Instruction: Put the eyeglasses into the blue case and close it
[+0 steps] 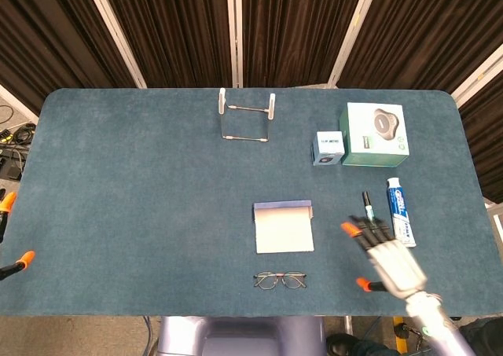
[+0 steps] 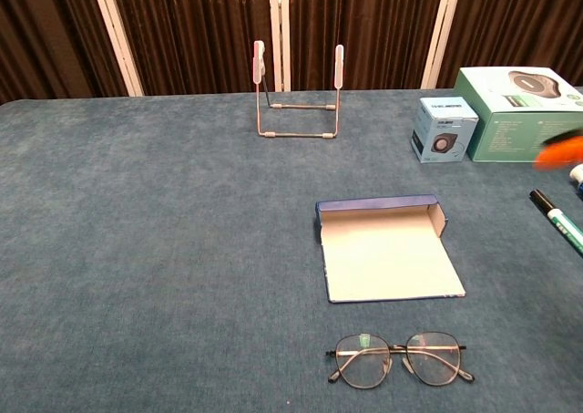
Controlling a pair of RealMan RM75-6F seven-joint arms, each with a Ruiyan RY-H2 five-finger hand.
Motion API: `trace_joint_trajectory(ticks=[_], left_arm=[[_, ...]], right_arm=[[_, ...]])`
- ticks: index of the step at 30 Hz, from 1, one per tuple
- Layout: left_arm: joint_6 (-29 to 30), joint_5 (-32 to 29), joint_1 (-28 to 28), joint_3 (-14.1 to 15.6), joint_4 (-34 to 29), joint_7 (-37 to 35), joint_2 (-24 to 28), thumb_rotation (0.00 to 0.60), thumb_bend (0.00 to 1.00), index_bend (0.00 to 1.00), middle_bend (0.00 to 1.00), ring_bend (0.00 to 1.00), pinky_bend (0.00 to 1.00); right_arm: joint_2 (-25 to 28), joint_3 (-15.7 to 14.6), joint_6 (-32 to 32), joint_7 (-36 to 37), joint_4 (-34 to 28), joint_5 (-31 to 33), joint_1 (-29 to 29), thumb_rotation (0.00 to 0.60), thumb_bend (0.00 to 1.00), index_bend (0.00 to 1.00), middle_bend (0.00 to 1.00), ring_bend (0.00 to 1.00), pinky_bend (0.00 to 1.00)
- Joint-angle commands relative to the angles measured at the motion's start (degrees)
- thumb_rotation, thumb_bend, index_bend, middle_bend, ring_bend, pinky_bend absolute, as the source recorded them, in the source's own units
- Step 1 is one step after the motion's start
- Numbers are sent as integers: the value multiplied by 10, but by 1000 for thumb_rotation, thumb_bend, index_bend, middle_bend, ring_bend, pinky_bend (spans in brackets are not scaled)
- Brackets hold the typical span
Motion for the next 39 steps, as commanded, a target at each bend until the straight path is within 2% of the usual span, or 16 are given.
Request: trace_joint_trajectory(ticks=[1,4,6,10,14,22,34,39], left_arm=[[-4,-6,-3,-3,1,4,-2,600,0,0,0,0,0],[-11,-13,-6,-4,3,10,-4,600,0,0,0,0,0],[-18,-21,-10,-6,6,15,-7,600,0,0,0,0,0],[-31,-40,-15,-10,12,18,-10,600,0,0,0,0,0],[-33,-44,-17,-10,13,20,-11,600,0,0,0,0,0],[-35,-45,-20,-7,13,33,-17,600,0,0,0,0,0],[-38,-50,-24,-7,15,37,-19,600,0,0,0,0,0],[-37,-51,-24,-7,15,35,-19,600,0,0,0,0,0]], right_arm=[[-9,6,-88,17,-22,28,61,600,0,357,0,0,0],[-24,12,-151,11,-24,63,95,600,3,382,0,0,0],[-40,20,-193,-6,-21,97,119,600,43,399,0,0,0],[-77,23,-237,-59,-10,156,150,600,107,406,0,0,0],[-106,24,-235,-100,-4,195,162,600,119,418,0,0,0],[-146,16,-222,-163,-1,229,183,600,178,433,0,0,0],[-181,1,-198,-244,3,285,208,600,188,439,0,0,0],[-187,-2,-191,-255,5,299,212,600,189,444,0,0,0]])
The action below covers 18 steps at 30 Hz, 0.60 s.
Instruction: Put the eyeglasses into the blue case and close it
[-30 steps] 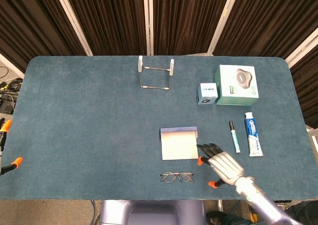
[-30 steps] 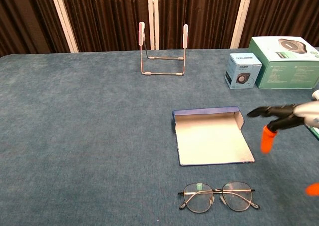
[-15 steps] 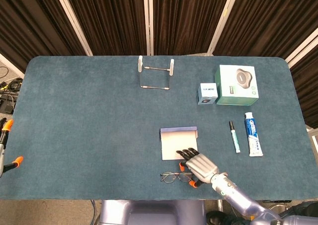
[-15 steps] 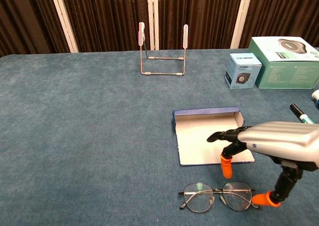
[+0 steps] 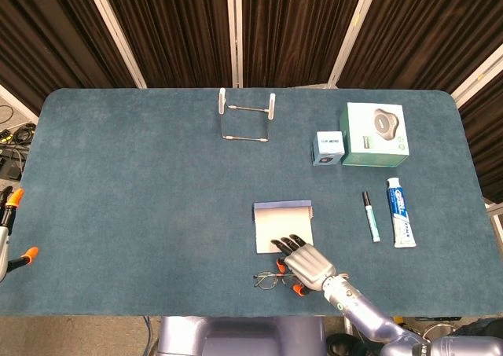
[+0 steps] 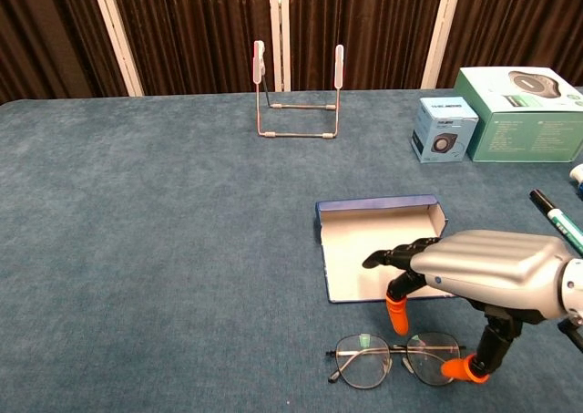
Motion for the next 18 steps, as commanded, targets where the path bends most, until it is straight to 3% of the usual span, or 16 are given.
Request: trace_joint_trajectory(ticks=[1,18], left_arm=[[0,-1,0,0,0,-1,0,600,0,0,0,0,0],[-2,-5,-3,1,1,1,-1,600,0,0,0,0,0]], right_arm=[[-4,-3,5,-7,1,10,4,600,189,445,0,0,0],[-36,-16,23,-37,9,70,28,600,189,461,0,0,0]])
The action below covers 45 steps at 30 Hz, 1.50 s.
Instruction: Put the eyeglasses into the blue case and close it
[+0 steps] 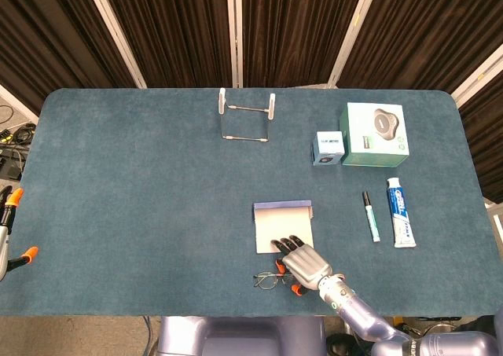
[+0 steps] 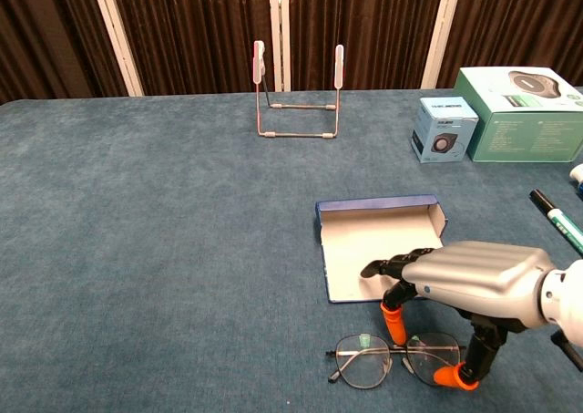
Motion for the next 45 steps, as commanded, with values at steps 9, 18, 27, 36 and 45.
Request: trace_joint_trajectory(ticks=[9,18,27,36,45], left_arm=[[0,-2,-1,1,1,0,-1,600,0,0,0,0,0],[-1,-4,-2,1,1,0,-1,600,0,0,0,0,0],[-1,-4,-2,1,0,0,-1,600,0,0,0,0,0],[1,-4,-2,2,-2,-1,0,600,0,0,0,0,0],[2,-3,-2,2,-4,-6,3,600,0,0,0,0,0]], right_arm=[[-14,-12,17,-8,7,7,7,600,231,523,0,0,0],[-19,-14,27,3,10,0,7,600,297,585,0,0,0],[-13,-10,29,35,10,-16,5,600,330,621,0,0,0],[4,2,27,83,-1,-30,2,600,355,636,1,0,0],[24,42,38,119,-18,-26,10,600,370,636,8,0,0]])
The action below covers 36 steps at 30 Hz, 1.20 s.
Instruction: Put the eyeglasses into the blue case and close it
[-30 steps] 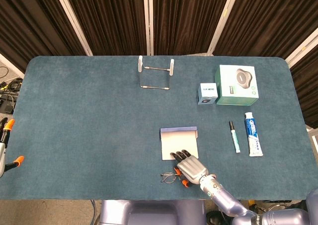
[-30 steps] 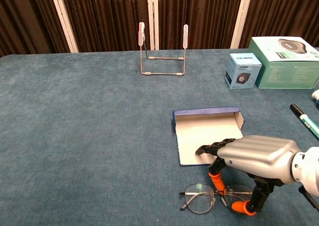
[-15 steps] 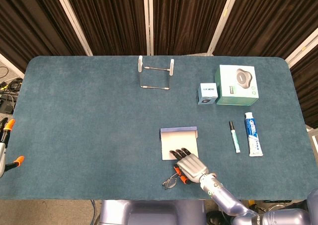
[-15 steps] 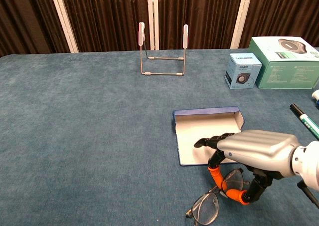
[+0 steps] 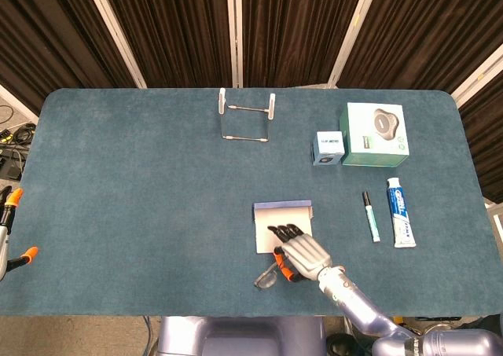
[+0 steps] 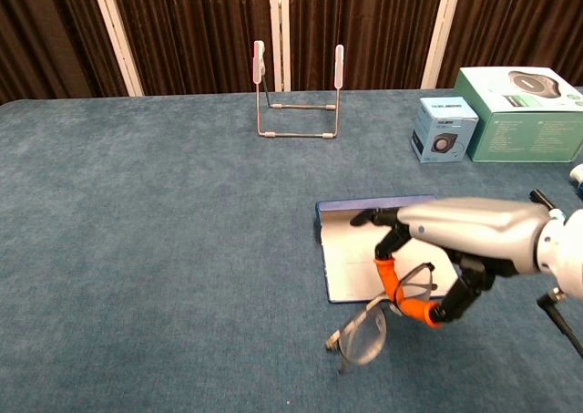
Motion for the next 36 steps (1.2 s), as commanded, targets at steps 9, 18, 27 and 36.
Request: trace_joint_trajectory(ticks=[9,18,27,36], left_arm=[[-1,-4,0,-2,-1,-6,2,600,0,0,0,0,0],[-6,-14,-3,-6,2,-11,4,600,0,0,0,0,0],[-20,-30,-10,-10,10,-13,3,600,0,0,0,0,0],[-26,-36,-13,-11,14,-16,2,600,0,0,0,0,0]], right_arm=[[-35,61,16,-13,71,80,34,600,378,636,10,0,0],[-74,84,12,-32,140,143,62,600,382,636,11,0,0],[-99,84,11,-45,184,162,79,600,384,636,11,0,0],[-105,81,8,-34,195,157,79,600,273,413,0,0,0]])
